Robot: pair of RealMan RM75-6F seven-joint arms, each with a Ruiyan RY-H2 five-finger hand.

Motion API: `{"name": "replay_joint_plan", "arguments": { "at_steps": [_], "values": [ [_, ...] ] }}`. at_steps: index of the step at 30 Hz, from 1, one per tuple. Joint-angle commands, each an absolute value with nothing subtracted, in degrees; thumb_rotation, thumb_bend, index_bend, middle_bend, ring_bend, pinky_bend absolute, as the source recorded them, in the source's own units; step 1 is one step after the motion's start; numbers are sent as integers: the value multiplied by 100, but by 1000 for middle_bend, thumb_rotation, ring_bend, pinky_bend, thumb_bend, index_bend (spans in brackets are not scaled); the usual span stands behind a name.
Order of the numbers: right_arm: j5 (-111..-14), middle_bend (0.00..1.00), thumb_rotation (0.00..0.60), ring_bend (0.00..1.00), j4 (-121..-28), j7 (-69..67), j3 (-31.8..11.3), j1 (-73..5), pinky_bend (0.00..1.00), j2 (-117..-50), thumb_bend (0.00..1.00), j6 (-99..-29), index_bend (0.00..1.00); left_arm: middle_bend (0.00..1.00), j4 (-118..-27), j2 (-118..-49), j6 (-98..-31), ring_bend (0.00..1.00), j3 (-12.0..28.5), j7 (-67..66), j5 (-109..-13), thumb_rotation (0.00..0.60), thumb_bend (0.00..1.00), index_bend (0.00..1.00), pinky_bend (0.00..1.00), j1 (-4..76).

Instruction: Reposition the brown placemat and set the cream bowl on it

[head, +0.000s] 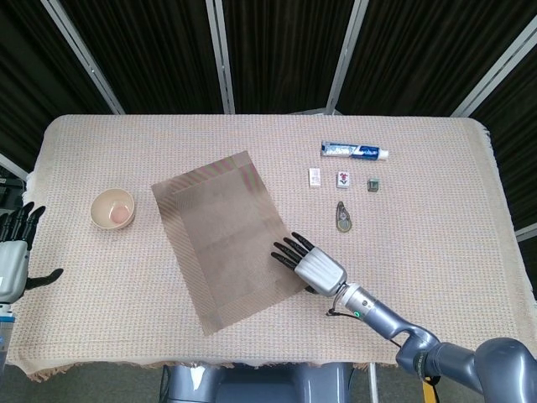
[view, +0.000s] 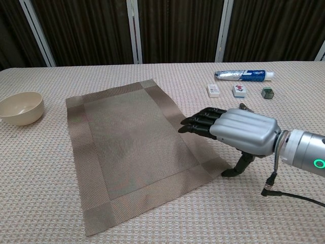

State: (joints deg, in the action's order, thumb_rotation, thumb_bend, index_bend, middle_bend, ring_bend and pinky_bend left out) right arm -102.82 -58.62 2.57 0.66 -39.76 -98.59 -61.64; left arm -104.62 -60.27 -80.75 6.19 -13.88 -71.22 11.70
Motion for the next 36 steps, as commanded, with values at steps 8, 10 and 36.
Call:
{"name": "replay_joint_plan", "arguments": {
  "at_steps": [8, 10, 36],
  "values": [
    [-10473, 0, 600, 0, -5189, 2, 273, -3990, 0, -10211, 372, -6561, 161, 0, -10460, -6053, -8057, 0, 621, -1423, -7126, 600, 0, 0, 0, 1171],
    [-10466, 1, 600, 0, -5129, -78, 280, -3987, 0, -10252, 405, -6615, 213, 0, -10459, -6057, -8053, 0, 622, -1426, -7127, 600, 0, 0, 0, 1171],
    [-10855, 86, 600, 0, -5187, -662, 810, -3563, 0, -9865, 425, -8036, 742, 0, -10510, -6083, -8015, 0, 607, -1458, -7184, 600, 0, 0, 0, 1157]
  ]
}}
